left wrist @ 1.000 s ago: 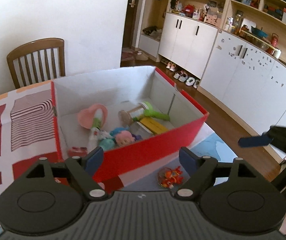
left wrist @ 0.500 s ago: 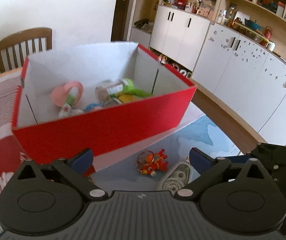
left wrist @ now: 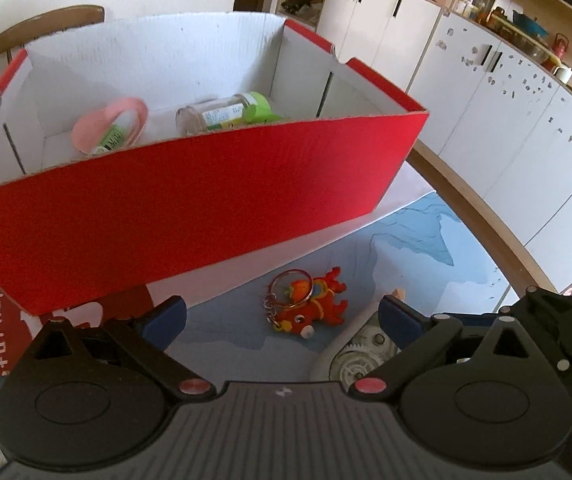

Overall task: Organize rigid objects
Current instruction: 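Lower the left gripper to the red fish keychain while the right approaches the grey correction tape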

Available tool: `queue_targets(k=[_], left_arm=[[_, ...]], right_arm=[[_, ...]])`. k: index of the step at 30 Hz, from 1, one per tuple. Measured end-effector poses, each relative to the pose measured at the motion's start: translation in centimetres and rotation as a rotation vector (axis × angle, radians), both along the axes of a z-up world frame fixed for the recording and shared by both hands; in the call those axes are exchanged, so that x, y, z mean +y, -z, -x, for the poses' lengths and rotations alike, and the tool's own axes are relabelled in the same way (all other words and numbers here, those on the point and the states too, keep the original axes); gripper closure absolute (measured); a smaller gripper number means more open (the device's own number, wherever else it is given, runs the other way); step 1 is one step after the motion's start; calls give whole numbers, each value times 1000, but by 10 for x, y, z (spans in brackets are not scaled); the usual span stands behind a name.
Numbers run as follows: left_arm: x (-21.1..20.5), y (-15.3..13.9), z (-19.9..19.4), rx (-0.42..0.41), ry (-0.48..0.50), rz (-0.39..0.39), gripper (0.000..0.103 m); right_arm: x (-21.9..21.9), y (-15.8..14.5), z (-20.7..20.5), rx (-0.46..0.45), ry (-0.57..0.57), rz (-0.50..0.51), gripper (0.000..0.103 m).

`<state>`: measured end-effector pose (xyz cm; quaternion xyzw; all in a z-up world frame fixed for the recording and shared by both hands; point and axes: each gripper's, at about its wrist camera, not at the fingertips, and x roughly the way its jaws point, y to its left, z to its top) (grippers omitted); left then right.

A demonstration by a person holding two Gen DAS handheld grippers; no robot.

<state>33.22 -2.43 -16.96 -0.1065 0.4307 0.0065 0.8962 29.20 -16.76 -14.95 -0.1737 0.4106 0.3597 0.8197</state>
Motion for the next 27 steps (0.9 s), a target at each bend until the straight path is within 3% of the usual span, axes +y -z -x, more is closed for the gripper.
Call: queue_targets(k=[6, 13, 15, 22, 24, 27], left_arm=[[-1, 8, -6, 17, 1, 3, 0], [-7, 10, -10, 9, 23, -50, 3], [-10, 10, -11, 9, 42, -59, 18], [-15, 7, -9, -21, 106, -59, 40], [-17, 6, -10, -23, 121, -61, 55], [-22, 8, -13, 0, 140, -92, 67]], right_arm=[[3, 8, -4, 14, 14, 7, 2], [5, 12, -7, 19, 8, 7, 4], [6, 13, -6, 9, 4, 11, 4], [10, 14, -5, -2, -18, 13, 7], [11, 15, -2, -9, -25, 17, 7], [13, 15, -4, -14, -25, 18, 10]])
